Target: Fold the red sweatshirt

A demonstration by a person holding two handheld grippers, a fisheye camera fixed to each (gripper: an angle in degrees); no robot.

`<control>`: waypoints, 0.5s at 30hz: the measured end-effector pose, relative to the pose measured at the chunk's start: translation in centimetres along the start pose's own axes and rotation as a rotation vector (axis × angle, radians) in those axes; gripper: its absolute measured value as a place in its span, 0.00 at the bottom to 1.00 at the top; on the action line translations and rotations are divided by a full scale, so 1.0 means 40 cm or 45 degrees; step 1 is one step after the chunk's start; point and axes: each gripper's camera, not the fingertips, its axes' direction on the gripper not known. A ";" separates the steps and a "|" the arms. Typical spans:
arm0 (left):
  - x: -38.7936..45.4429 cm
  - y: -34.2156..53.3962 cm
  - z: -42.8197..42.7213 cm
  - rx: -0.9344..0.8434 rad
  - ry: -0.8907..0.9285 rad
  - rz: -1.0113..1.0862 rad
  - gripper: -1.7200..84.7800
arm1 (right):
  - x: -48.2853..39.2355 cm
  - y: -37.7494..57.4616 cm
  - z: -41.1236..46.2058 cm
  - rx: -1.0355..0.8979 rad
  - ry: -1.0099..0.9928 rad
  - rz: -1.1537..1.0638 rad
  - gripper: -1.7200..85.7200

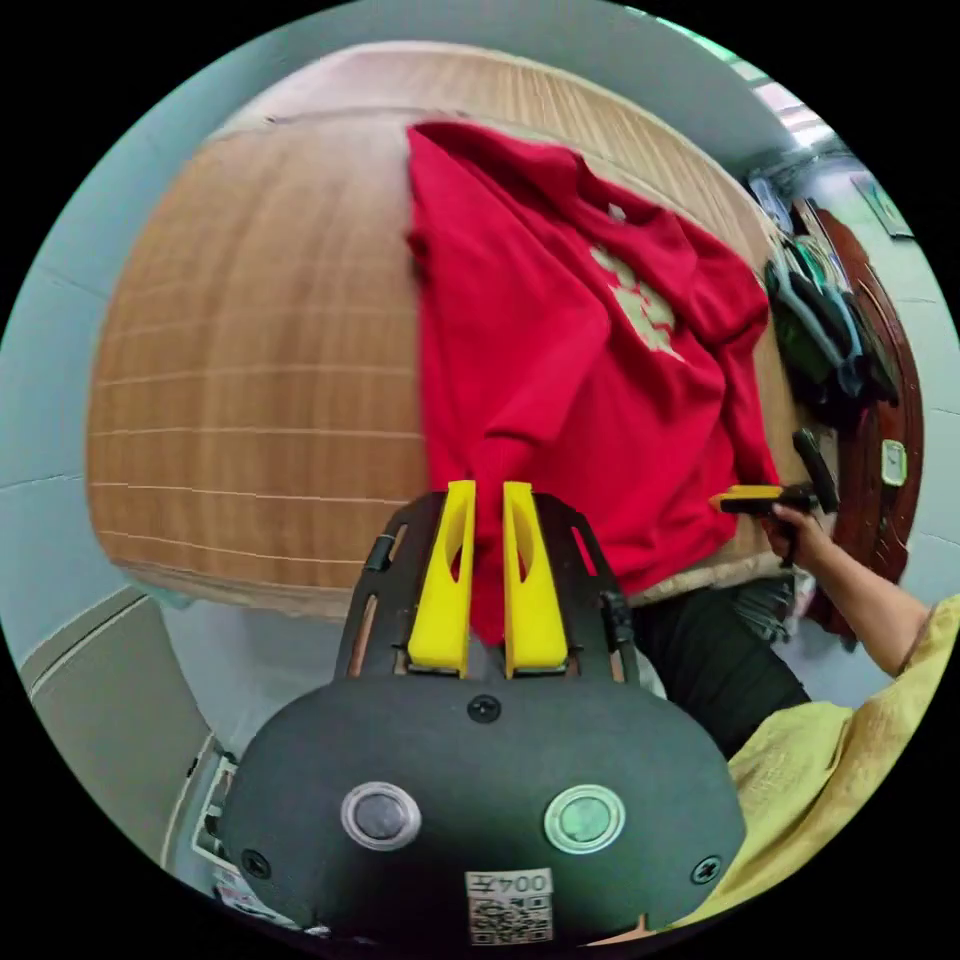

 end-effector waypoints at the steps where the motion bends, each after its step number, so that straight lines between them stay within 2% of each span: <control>1: -0.085 -0.003 -0.064 0.091 -0.055 -0.088 0.08 | 0.001 0.002 -0.001 0.005 -0.008 0.006 0.15; 4: -0.286 -0.008 -0.173 0.271 -0.088 -0.318 0.12 | 0.002 0.009 -0.001 0.022 -0.018 0.019 0.15; 7: -0.404 0.007 -0.177 0.268 0.045 -0.432 0.16 | -0.005 0.023 -0.001 0.056 -0.010 0.027 0.15; 11: -0.413 0.096 -0.080 0.183 0.189 -0.454 0.17 | -0.019 0.033 0.003 0.079 0.025 0.010 0.16; 15: -0.337 0.259 0.124 0.019 0.413 -0.487 0.16 | -0.021 0.047 0.003 0.111 0.021 0.022 0.16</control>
